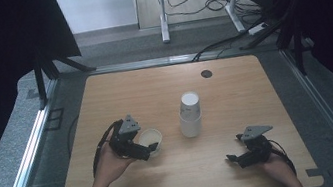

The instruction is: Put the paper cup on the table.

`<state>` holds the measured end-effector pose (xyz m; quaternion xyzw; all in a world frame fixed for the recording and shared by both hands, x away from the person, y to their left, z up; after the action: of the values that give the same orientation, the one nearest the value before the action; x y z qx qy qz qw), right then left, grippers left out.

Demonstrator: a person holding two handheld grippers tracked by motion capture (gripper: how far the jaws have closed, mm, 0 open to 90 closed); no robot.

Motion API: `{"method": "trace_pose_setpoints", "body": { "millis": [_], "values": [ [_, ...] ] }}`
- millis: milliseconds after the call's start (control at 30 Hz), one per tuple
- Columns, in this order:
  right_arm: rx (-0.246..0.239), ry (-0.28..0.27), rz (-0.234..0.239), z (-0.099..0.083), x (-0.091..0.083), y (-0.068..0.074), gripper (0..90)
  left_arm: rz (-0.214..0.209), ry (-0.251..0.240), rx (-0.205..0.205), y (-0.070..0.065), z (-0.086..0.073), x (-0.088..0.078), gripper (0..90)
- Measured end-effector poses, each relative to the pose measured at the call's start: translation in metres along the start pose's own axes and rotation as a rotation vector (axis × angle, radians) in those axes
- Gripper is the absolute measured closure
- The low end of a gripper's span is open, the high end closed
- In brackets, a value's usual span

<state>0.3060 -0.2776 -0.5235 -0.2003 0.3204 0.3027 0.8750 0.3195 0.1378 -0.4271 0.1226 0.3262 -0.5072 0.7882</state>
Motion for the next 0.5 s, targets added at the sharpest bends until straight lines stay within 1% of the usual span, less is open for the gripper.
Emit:
{"method": "trace_pose_setpoints", "body": {
  "millis": [133, 200, 300, 500],
  "values": [
    [-0.001, 0.0, 0.0, 0.0, 0.0, 0.0, 10.5, 0.015, -0.022, 0.0, -0.003, -0.007, -0.006, 0.0],
    [-0.001, 0.0, -0.001, 0.0, 0.0, 0.0, 10.5, 0.014, -0.031, 0.001, -0.004, -0.01, -0.008, 0.0],
    [-0.001, 0.0, -0.001, 0.0, 0.0, 0.0, 10.5, 0.024, -0.044, 0.002, -0.006, -0.016, -0.011, 0.0],
    [-0.002, 0.0, -0.002, 0.0, 0.0, 0.0, 10.5, 0.029, -0.073, -0.002, -0.009, -0.029, -0.014, 0.0]
  ]
}}
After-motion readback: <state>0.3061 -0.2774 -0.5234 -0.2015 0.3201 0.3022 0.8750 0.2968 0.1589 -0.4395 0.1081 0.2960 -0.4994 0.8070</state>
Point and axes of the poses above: each handheld gripper's, and its own axes: x roughly forward along the jaws, z roughly out of its top, y roughly to its left, the point moved 1 cm from there along x, roughly forward along the jaws, and after that the axes turned 14 degrees about -z, right-handed, at the moved point
